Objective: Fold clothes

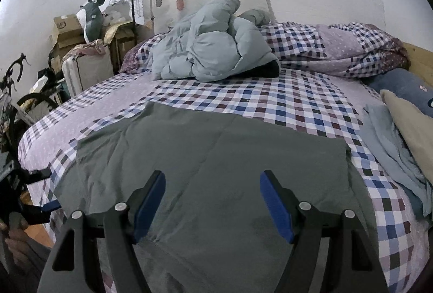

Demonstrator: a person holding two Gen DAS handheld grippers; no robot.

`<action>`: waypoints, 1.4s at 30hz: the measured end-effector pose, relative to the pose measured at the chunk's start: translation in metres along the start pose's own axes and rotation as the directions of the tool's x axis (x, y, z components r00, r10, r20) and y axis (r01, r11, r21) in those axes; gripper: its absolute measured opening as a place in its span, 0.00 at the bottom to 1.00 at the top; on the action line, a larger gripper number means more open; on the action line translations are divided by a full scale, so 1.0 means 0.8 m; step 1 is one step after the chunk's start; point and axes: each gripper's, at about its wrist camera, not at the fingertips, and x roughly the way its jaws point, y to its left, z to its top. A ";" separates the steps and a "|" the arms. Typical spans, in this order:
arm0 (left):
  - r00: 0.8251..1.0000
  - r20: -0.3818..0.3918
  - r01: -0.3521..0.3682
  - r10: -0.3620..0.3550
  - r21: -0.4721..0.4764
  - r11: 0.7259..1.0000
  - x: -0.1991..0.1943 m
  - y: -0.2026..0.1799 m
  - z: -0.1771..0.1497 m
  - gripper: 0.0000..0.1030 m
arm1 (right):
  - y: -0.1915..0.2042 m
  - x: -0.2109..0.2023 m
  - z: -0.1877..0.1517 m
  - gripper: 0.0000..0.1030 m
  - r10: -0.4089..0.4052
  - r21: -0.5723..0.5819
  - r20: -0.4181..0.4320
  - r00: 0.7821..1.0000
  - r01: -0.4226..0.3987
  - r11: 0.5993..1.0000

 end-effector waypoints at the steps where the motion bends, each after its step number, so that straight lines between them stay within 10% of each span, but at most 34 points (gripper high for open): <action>1: 1.000 -0.002 0.000 0.000 -0.003 1.000 -0.001 0.001 0.001 0.81 | 0.004 0.001 -0.001 0.74 -0.002 -0.009 -0.001 1.000 0.002 1.000; 16: 0.997 -0.037 -0.071 0.068 -0.085 0.994 -0.009 0.025 0.011 0.03 | 0.084 0.011 -0.021 0.74 -0.017 -0.205 -0.023 1.000 0.012 0.979; 33: 0.986 -0.116 0.118 -0.117 -0.003 0.993 -0.028 -0.015 0.026 0.01 | 0.294 0.020 -0.098 0.78 0.045 -0.705 0.018 0.999 -0.019 0.709; 42: 0.976 -0.133 0.174 -0.175 -0.018 0.985 -0.033 -0.020 0.033 0.01 | 0.334 0.069 -0.078 0.78 -0.029 -0.720 0.074 0.997 0.074 0.690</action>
